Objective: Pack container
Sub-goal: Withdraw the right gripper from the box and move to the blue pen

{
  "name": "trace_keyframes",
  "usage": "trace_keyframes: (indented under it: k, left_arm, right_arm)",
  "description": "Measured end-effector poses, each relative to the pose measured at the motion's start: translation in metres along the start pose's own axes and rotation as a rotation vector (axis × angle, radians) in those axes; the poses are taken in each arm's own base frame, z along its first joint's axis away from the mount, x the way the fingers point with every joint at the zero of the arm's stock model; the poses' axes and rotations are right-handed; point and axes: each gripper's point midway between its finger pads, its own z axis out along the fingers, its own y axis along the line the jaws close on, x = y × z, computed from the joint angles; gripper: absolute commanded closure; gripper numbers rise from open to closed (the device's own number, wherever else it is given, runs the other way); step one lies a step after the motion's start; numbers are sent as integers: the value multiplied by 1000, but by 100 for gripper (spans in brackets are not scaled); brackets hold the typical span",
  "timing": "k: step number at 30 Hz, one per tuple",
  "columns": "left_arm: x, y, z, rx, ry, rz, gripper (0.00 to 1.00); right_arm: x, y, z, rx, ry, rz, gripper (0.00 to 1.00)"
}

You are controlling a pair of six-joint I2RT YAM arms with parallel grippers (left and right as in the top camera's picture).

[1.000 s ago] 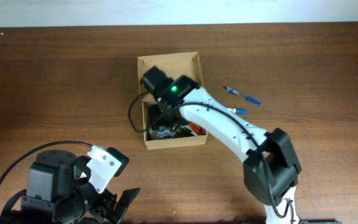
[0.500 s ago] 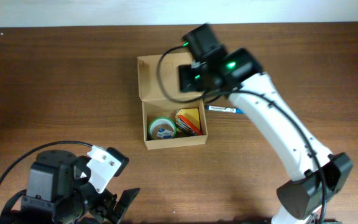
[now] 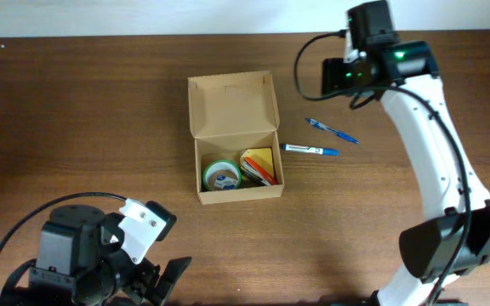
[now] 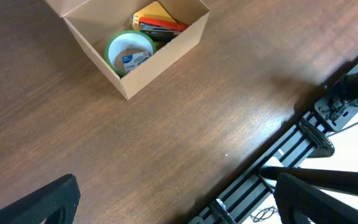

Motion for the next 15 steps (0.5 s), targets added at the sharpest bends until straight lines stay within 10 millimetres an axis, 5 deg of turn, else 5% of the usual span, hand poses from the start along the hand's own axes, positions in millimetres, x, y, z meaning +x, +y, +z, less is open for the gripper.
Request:
trace_keyframes:
  k: [4, 15]
  left_arm:
    - [0, 0, 0, 0, 0, 0, 0]
    - [0, 0, 0, 0, 0, 0, 1]
  right_arm:
    - [6, -17, 26, 24, 33, -134, 23]
    - [29, -18, 98, 16, 96, -424, 23]
